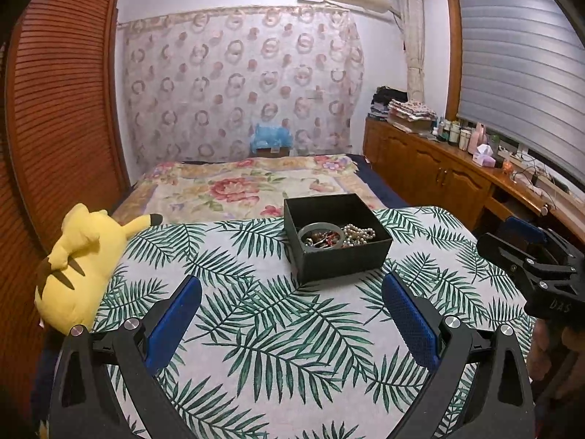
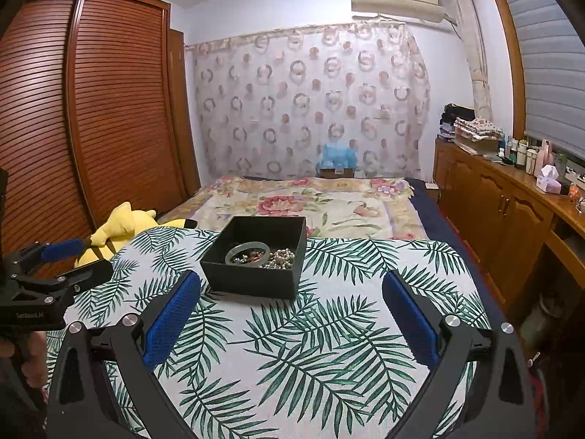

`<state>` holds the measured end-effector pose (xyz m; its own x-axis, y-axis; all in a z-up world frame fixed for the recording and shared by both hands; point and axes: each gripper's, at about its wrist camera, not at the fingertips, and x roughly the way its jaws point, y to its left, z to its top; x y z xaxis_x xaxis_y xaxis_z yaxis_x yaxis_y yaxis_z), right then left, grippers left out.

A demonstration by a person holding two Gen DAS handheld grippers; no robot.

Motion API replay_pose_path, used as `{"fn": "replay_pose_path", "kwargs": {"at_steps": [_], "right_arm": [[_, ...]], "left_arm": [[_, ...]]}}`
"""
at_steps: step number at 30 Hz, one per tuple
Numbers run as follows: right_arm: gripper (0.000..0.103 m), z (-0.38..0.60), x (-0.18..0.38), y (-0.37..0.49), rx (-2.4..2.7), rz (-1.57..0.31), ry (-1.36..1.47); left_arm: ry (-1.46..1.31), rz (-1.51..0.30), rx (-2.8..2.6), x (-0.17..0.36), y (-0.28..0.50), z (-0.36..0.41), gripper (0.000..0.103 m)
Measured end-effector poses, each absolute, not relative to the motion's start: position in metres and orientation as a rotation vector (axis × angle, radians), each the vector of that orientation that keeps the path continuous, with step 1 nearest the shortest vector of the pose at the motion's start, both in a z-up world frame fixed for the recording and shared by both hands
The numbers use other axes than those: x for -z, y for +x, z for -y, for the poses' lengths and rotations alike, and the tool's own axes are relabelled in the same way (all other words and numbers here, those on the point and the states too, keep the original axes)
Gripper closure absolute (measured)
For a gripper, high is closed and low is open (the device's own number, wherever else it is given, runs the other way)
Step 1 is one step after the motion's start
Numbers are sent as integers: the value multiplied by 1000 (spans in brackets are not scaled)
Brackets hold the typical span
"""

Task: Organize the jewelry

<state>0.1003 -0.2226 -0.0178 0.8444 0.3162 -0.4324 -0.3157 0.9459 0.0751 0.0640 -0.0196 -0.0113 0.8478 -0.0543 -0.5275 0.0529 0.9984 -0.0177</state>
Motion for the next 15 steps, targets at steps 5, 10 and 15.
{"fn": "replay_pose_path", "kwargs": {"at_steps": [5, 10, 15], "right_arm": [[3, 223, 18, 100, -333, -458, 2], [3, 224, 20, 98, -331, -459, 3], [3, 225, 23, 97, -328, -464, 7]], "left_arm": [[-1, -560, 61, 10, 63, 20, 8], [-1, -561, 61, 10, 63, 21, 8], [-1, -563, 62, 10, 62, 21, 8]]}}
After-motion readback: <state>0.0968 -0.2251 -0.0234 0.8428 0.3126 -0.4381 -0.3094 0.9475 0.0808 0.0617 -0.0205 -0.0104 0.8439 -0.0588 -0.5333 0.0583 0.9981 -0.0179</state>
